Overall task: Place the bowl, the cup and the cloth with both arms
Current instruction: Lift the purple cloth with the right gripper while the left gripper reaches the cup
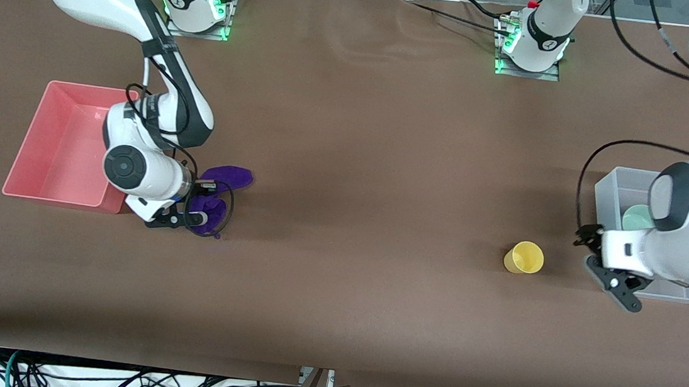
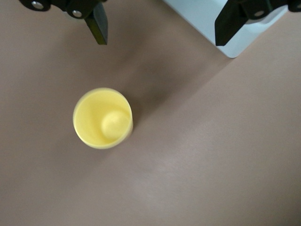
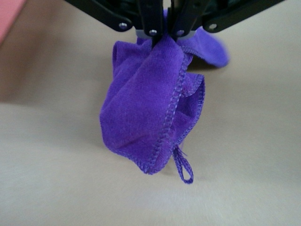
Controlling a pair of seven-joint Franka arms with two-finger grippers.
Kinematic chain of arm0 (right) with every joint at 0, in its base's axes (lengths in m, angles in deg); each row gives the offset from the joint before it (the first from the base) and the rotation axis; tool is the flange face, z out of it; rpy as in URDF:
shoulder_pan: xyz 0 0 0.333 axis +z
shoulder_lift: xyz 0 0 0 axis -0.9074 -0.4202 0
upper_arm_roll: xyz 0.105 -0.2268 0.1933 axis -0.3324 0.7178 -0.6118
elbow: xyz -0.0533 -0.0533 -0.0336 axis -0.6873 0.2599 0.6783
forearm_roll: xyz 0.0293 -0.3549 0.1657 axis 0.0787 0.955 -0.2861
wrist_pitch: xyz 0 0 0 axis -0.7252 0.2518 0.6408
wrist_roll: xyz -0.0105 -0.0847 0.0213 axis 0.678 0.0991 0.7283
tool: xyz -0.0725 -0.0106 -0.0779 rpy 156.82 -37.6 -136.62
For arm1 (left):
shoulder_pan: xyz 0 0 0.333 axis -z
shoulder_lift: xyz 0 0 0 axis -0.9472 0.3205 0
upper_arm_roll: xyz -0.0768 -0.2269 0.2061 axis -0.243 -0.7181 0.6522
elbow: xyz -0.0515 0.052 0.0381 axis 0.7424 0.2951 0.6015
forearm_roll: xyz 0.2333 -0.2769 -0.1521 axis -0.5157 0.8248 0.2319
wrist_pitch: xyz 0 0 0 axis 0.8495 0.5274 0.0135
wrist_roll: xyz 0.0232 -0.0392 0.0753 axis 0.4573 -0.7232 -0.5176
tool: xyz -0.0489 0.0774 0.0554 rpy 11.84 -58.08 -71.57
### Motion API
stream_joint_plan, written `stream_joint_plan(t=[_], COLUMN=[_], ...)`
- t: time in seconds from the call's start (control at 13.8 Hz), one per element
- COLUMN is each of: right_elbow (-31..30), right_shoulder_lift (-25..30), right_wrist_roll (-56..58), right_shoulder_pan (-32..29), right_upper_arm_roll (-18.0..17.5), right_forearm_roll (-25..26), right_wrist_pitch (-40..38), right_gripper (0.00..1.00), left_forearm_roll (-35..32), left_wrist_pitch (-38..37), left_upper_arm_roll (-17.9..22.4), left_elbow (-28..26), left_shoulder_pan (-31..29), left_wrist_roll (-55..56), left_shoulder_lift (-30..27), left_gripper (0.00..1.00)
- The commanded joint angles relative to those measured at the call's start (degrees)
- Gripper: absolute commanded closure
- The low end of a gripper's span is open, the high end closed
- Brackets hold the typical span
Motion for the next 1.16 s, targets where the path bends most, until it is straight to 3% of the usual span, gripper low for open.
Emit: stream_joint_plan(t=[0.0, 0.07, 0.22, 0.36, 0.51, 0.65, 0.95, 1.09], right_elbow=[7.5, 10.8, 16.2, 20.0, 20.1, 18.6, 10.0, 6.1], right_shoulder_lift=[2.1, 2.4, 3.8, 4.6, 4.9, 4.2, 3.5, 3.4], right_wrist_roll=[3.1, 5.6, 11.6, 19.3, 26.6, 32.7, 34.4, 34.4], right_shoulder_pan=[-0.2, -0.3, -0.3, -0.4, -0.3, -0.4, -1.3, -1.5], right_upper_arm_roll=[1.2, 2.0, 5.7, 10.3, 16.1, 21.6, 26.0, 26.8], right_forearm_roll=[0.0, -0.3, -0.5, -0.3, 0.0, -0.3, -0.5, -0.6], right_wrist_pitch=[-11.4, -16.9, -27.2, -34.6, -36.0, -35.1, -28.1, -25.8], right_gripper=[1.0, 1.0, 1.0, 1.0, 1.0, 1.0, 1.0, 1.0], left_forearm_roll=[1.2, 3.3, 10.1, 12.5, 11.3, 4.8, 3.5, 3.1], left_wrist_pitch=[1.1, 2.3, 3.4, 3.6, 8.1, 10.1, 8.0, -0.8], left_upper_arm_roll=[0.2, 0.2, 0.3, 0.3, 0.6, 0.5, 0.3, 0.5], left_elbow=[2.0, 1.9, 1.6, 1.3, 1.1, 1.2, 1.4, 2.4], left_shoulder_pan=[-0.2, 0.0, 2.5, 3.1, 3.0, 2.9, 2.6, 1.9], left_wrist_roll=[8.3, 9.0, 12.8, 19.6, 18.8, 18.1, 18.4, 18.3], left_shoulder_lift=[4.0, 5.1, 6.7, 7.7, 9.9, 10.8, 9.1, 4.7], left_gripper=[0.0, 0.0, 0.26, 0.27, 0.69, 0.97, 1.0, 1.0])
